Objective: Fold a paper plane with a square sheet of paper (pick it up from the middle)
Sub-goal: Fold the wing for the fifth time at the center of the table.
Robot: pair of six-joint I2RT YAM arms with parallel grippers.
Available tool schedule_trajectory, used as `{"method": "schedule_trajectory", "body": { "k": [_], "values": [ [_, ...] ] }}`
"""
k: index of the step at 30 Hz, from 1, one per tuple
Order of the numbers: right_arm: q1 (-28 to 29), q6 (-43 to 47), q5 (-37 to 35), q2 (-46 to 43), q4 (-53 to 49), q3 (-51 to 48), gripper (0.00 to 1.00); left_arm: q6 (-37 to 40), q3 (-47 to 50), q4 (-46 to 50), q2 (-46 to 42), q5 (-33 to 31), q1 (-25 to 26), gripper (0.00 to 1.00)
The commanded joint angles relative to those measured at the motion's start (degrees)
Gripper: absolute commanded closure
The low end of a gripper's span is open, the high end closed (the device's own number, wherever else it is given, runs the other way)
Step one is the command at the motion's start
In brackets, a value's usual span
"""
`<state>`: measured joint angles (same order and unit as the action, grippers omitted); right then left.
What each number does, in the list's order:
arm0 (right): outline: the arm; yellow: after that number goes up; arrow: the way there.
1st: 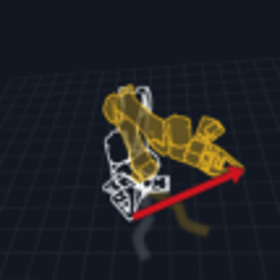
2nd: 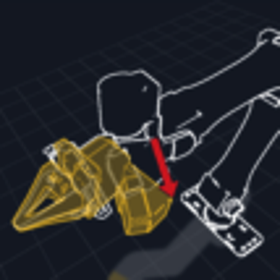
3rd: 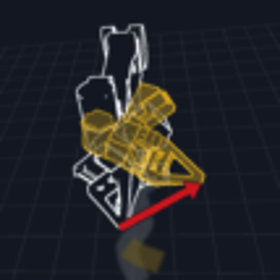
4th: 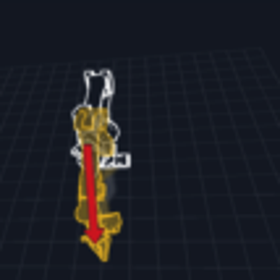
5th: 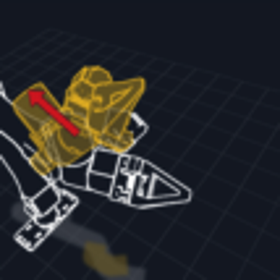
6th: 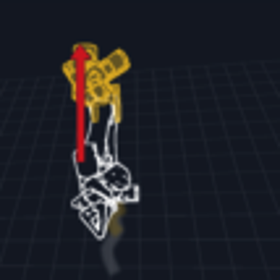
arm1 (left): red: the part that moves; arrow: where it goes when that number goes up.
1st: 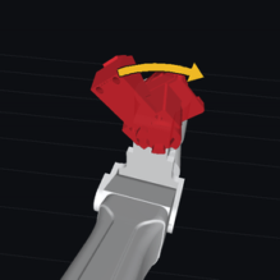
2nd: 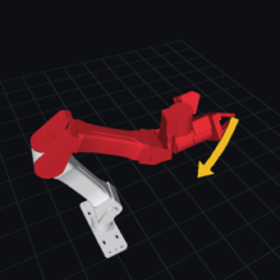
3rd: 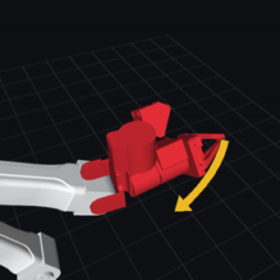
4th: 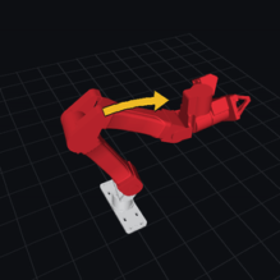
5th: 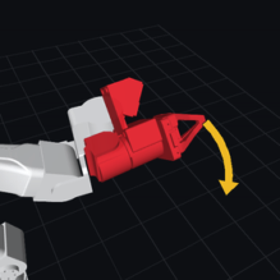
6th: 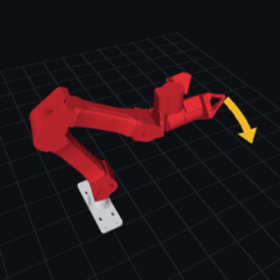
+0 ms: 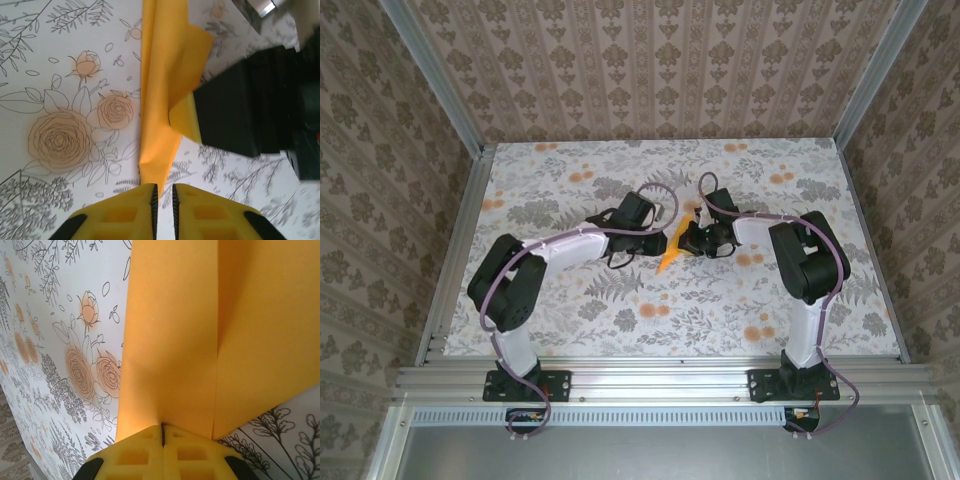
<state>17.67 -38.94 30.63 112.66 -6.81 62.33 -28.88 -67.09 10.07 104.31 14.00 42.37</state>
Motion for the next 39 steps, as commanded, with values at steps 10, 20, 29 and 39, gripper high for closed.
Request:
{"method": "schedule_trajectory", "body": {
  "k": [10, 20, 29, 39],
  "values": [
    [-0.9, 1.1, -7.1, 6.1, -7.9, -1.5, 0.97, -7.1, 1.4, -12.4, 9.8, 19.6, -4.7, 0.92],
    [-0.9, 0.6, -7.3, 6.5, -8.1, -1.4, 0.97, -6.1, 2.0, -11.4, 12.1, 19.4, -4.8, 0.92],
    [-1.0, 0.1, -8.7, 7.2, -9.2, -1.0, 0.97, -6.2, 4.3, -11.2, 11.4, 19.3, -4.4, 0.92],
    [-1.0, -0.4, -9.5, 8.1, -10.3, -0.6, 0.97, -4.9, 6.7, -9.1, 8.1, 19.4, -3.1, 0.9]
  ]
}}
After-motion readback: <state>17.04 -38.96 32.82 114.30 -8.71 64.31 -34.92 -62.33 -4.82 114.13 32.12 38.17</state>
